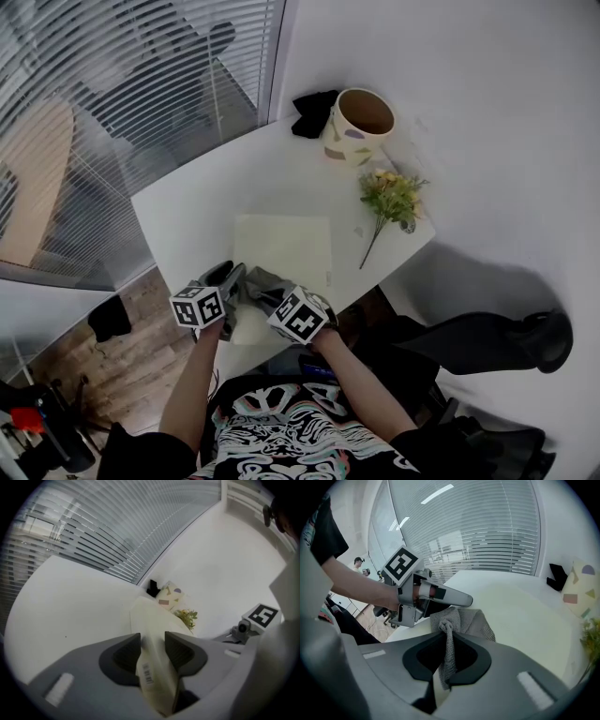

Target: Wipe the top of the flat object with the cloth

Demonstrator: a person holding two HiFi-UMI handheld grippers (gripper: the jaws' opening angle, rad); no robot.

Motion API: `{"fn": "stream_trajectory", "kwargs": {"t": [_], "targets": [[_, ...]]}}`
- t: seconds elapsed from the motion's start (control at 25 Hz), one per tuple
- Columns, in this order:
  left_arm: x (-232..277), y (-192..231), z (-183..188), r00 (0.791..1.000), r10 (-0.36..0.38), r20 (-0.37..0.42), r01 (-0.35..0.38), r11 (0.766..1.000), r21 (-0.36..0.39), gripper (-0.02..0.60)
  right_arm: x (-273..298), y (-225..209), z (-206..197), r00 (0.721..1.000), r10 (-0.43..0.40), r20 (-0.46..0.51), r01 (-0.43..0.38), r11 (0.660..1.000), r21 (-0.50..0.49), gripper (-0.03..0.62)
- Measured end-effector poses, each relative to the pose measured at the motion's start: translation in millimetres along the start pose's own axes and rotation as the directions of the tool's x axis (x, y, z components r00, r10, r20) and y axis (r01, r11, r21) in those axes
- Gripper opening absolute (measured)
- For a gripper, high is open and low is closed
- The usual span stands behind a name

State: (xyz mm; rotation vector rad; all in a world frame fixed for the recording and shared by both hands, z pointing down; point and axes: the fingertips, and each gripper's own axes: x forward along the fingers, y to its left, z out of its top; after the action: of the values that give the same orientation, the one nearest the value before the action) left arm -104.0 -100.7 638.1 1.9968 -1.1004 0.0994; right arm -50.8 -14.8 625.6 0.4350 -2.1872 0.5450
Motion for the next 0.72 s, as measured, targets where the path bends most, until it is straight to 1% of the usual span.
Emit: {"fn": "stream_trajectory", "kwargs": {"t": [0.36, 0.52, 0.72], "targets": [[1.1, 0.7, -1.3, 1.0, -0.006, -0.007, 0.006, 1.0, -0.003, 0.206, 3.0, -16.3, 6.9, 1.0, -0.008, 0.0, 0.008, 1.0, 0.022, 0.015], [0.6, 1.3, -1.4, 1.0, -0.008, -0.007, 0.008, 1.0, -0.002, 0.206, -2.4, -23.0, 18.6, 1.0, -0.023, 0.007, 0.023, 1.0, 0.006, 0.015], [0.7, 1.6, -2.3, 1.0, -0.013, -0.006, 0.013, 1.0, -0.012, 0.206, -2.5, -31.2, 23.0, 0.999, -0.035, 0.009, 0.035, 0.999, 0.011, 0.015]]}}
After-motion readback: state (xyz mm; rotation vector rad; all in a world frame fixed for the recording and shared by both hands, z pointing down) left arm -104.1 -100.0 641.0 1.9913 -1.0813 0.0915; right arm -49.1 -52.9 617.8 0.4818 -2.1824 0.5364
